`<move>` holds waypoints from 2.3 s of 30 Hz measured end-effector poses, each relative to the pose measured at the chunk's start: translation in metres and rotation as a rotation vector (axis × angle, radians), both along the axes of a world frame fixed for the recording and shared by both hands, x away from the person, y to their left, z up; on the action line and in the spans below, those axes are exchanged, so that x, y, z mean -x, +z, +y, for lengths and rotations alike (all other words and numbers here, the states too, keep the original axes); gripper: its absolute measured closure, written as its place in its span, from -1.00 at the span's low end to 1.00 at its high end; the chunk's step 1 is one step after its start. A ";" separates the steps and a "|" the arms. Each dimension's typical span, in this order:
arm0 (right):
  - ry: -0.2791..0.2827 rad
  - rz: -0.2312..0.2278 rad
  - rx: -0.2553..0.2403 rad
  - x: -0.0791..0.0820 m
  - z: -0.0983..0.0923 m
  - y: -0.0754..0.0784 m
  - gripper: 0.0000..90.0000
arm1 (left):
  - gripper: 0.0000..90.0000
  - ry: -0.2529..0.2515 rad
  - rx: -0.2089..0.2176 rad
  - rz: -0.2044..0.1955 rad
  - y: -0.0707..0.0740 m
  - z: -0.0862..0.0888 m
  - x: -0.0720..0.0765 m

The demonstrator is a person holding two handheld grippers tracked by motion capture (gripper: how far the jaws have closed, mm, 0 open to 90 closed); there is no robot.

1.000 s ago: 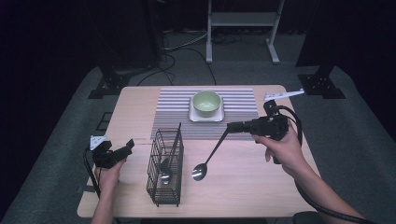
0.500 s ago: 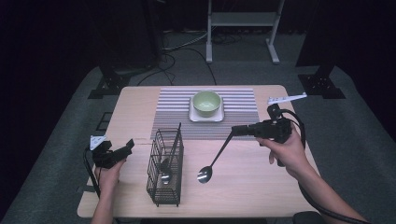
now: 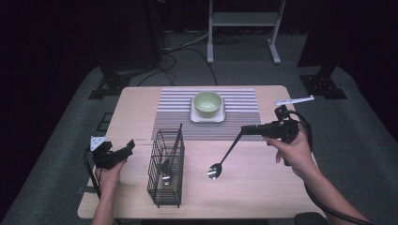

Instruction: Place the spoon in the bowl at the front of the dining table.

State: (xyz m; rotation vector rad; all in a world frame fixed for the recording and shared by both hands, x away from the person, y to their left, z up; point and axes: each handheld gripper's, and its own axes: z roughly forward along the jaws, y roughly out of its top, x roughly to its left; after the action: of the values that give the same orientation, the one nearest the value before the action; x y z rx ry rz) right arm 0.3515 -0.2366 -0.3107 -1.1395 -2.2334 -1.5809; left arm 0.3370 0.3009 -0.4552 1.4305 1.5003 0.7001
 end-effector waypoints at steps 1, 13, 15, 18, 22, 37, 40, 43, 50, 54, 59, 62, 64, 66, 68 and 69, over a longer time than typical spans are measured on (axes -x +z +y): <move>-0.014 0.004 0.000 -0.003 -0.003 -0.002 0.98 | -0.96 0.001 0.000 0.001 0.000 0.000 0.000; -0.064 0.006 0.013 -0.019 -0.010 -0.006 0.98 | -0.96 -0.004 -0.006 0.002 0.000 -0.001 0.000; -0.075 0.009 0.016 -0.023 -0.010 -0.006 0.98 | -0.96 -0.003 -0.003 0.003 0.000 -0.001 0.000; -0.080 0.010 0.009 -0.028 -0.010 -0.006 0.98 | -0.96 -0.001 -0.002 0.003 0.000 0.000 0.000; -0.081 0.002 0.014 -0.031 -0.006 -0.005 0.98 | -0.96 -0.003 -0.002 0.002 0.000 0.000 0.000; -0.106 -0.001 0.021 -0.047 -0.001 -0.007 0.98 | -0.96 -0.003 -0.001 0.000 0.000 -0.001 -0.001; -0.112 -0.002 0.018 -0.050 -0.001 -0.007 0.98 | -0.96 -0.002 0.001 0.001 0.000 0.000 -0.001; -0.116 -0.002 0.017 -0.053 0.001 -0.007 0.98 | -0.96 0.000 0.003 -0.001 0.000 0.000 -0.001; -0.116 0.004 0.013 -0.059 0.006 -0.008 0.98 | -0.96 -0.002 0.001 0.000 0.000 0.000 -0.001; -0.120 0.005 0.017 -0.063 0.009 -0.007 0.98 | -0.97 -0.001 0.002 0.000 0.000 0.000 0.000; -0.125 0.002 0.013 -0.067 0.010 -0.006 0.98 | -0.96 0.000 0.005 -0.002 0.000 0.001 0.000; -0.130 0.003 0.016 -0.070 0.012 -0.006 0.98 | -0.96 0.001 0.003 -0.001 0.000 0.001 0.000; -0.130 0.005 0.018 -0.071 0.012 -0.007 0.98 | -0.96 0.001 0.004 -0.001 0.000 0.001 0.000; -0.133 0.008 0.014 -0.073 0.012 -0.007 0.98 | -0.97 -0.001 0.004 -0.003 0.001 0.001 0.000; -0.137 0.008 0.016 -0.074 0.012 -0.007 0.98 | -0.97 -0.001 0.005 -0.003 0.001 0.001 0.000; -0.139 0.008 0.017 -0.075 0.012 -0.008 0.98 | -0.97 -0.001 0.005 -0.003 0.000 0.001 0.000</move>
State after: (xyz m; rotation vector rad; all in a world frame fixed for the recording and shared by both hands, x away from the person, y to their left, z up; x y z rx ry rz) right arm 0.4264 -0.2241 -0.3183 -1.3293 -2.2097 -1.6073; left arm 0.3370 0.3024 -0.4548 1.4264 1.4979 0.6973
